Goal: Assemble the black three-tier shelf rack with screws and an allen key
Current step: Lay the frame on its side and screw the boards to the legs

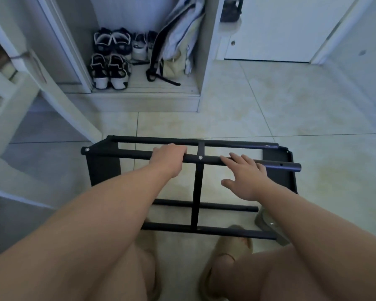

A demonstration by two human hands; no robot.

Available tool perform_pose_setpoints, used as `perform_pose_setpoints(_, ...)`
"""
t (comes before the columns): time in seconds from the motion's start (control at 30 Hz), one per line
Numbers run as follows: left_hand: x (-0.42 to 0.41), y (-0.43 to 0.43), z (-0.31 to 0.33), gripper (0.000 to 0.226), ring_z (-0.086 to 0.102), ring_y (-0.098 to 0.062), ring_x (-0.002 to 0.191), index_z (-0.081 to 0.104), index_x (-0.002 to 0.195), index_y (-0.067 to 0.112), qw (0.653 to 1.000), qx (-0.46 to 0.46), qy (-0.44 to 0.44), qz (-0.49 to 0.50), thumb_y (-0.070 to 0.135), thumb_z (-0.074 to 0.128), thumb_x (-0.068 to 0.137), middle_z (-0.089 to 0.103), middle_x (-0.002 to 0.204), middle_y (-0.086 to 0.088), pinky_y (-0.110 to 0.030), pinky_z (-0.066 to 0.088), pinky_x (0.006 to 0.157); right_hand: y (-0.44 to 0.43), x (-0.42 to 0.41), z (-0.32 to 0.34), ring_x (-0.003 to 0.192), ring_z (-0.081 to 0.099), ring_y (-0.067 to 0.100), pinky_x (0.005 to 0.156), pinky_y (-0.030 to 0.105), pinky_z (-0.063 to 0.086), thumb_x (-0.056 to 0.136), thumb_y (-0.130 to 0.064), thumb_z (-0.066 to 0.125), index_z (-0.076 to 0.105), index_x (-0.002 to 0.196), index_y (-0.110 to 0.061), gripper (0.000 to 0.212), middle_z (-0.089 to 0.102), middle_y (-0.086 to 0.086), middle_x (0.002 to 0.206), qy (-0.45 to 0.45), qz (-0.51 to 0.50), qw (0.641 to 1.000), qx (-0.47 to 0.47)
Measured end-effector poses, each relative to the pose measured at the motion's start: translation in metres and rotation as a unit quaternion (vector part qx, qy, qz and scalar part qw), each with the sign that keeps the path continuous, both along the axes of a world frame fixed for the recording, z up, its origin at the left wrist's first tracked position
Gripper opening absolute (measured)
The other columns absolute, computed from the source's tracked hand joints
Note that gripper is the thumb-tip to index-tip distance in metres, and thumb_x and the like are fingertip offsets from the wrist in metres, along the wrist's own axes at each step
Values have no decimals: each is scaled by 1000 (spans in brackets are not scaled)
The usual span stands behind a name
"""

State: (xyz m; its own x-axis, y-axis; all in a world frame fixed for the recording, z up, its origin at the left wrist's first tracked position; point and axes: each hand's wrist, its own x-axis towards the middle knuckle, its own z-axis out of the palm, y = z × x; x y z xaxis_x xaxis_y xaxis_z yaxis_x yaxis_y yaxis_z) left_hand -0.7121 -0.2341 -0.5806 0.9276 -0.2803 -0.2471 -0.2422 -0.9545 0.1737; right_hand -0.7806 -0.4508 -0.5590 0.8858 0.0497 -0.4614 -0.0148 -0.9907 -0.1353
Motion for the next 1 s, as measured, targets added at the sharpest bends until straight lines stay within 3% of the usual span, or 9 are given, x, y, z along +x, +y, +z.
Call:
perform_pose_setpoints(0.27,56,2,-49,28,55,-27,98,58,118,25,998,-18,-51,-26,8,54,96,52,117,-3,-36,36,75,-4,63,-61,157,-9,26,125,53,-1,100,-67,30,1,160,-42,71,-6,-10,170,-21,-6,1000,13)
perform_pose_setpoints(0.5,144,8,-122,34,53,-24,102,56,120,29,993,-20,-112,21,6,51,96,56,111,2,-41,36,91,-4,160,-143,155,-18,23,123,50,-11,82,-81,-3,-6,160,-43,87,-15,-9,169,-102,19,994,25)
perform_pose_setpoints(0.63,187,9,-163,32,51,-25,104,55,115,30,995,-4,-91,35,5,52,95,54,107,2,-49,36,95,-4,208,-191,154,-23,24,124,52,-13,82,-81,-4,-8,160,-42,87,-18,-8,169,-120,31,992,23)
perform_pose_setpoints(0.83,214,10,-199,31,50,-25,101,58,116,28,995,-13,-82,59,6,53,96,55,108,1,-45,34,89,-4,241,-227,154,-23,24,124,51,-14,82,-81,-1,-6,160,-41,88,-17,-8,169,-96,39,994,32)
perform_pose_setpoints(1.0,202,12,-189,36,51,-26,116,55,130,25,994,-39,-82,57,12,54,96,55,131,0,-41,36,95,-3,227,-209,155,-19,23,124,51,-10,81,-81,0,-3,161,-41,89,-14,-10,170,-76,48,995,47)
